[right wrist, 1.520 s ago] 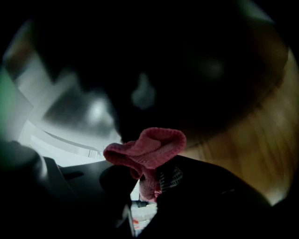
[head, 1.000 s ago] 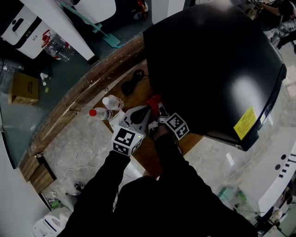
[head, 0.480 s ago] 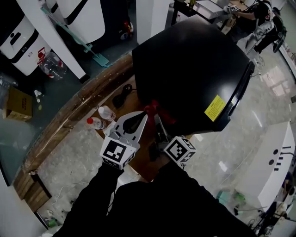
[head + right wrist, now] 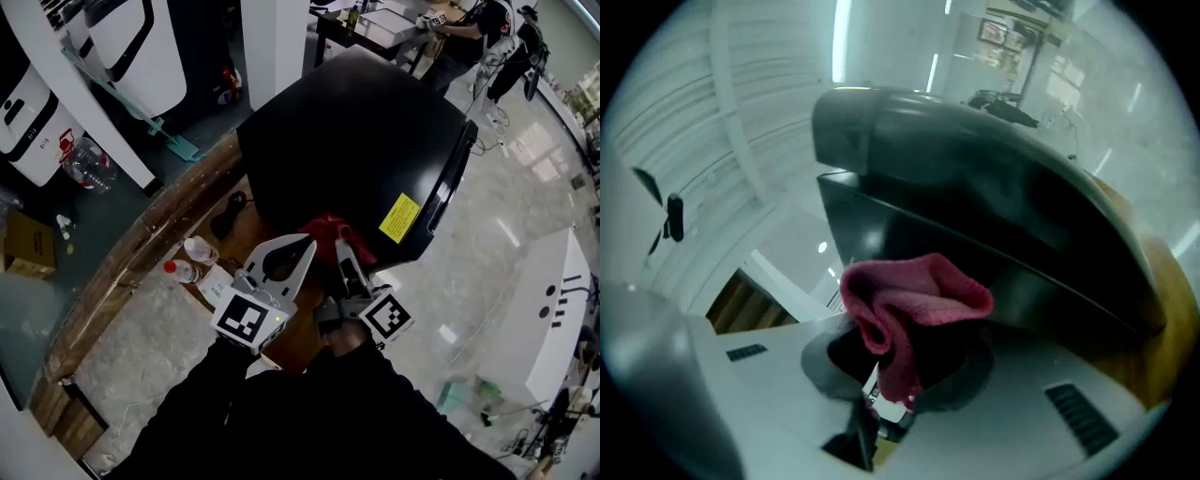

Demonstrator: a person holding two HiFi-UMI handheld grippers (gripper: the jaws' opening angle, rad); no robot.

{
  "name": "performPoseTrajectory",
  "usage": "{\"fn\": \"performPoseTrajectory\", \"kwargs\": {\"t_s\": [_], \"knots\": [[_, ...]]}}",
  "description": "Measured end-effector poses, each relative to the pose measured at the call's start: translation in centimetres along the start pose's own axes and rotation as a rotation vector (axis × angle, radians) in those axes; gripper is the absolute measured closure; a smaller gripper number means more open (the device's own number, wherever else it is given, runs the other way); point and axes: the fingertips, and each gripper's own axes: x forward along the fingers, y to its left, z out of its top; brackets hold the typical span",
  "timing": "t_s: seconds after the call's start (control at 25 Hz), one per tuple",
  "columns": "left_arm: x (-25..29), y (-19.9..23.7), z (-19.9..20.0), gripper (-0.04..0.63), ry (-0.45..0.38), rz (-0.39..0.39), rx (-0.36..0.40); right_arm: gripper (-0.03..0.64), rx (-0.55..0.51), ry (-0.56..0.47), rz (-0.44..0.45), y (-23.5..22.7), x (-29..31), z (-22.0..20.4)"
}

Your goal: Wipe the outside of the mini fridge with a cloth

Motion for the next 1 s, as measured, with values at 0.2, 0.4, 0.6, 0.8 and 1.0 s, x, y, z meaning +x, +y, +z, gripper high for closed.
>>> {"fn": "performPoseTrajectory", "kwargs": {"t_s": [0.2, 0.4, 0.6, 0.8, 1.0], "knots": [[1.5, -0.4, -3.0, 0.591, 0.057, 0.002, -0.008, 0.534, 0.082, 0.011, 0.003, -1.9, 0.0, 0.1], [1.4, -0.2, -6.8, 0.591, 0.111, 0.025, -0.034, 0.534, 0.126, 0.058, -0.046, -5.4, -0.4, -1.6], [1.4, 0.4, -12.3, 0.591, 0.174, 0.033, -0.057, 0.532, 0.161, 0.110, -0.145, -10.9, -0.6, -4.5], [1.3, 0.9, -18.5, 0.591, 0.283, 0.048, -0.097, 0.531, 0.178, 0.145, -0.197, -15.5, -0.4, -7.6], [2.0, 0.8, -25.1, 0.591, 0.382, 0.037, -0.190, 0.529, 0.240, 0.184, -0.354, -23.0, -1.9, -11.3]]}}
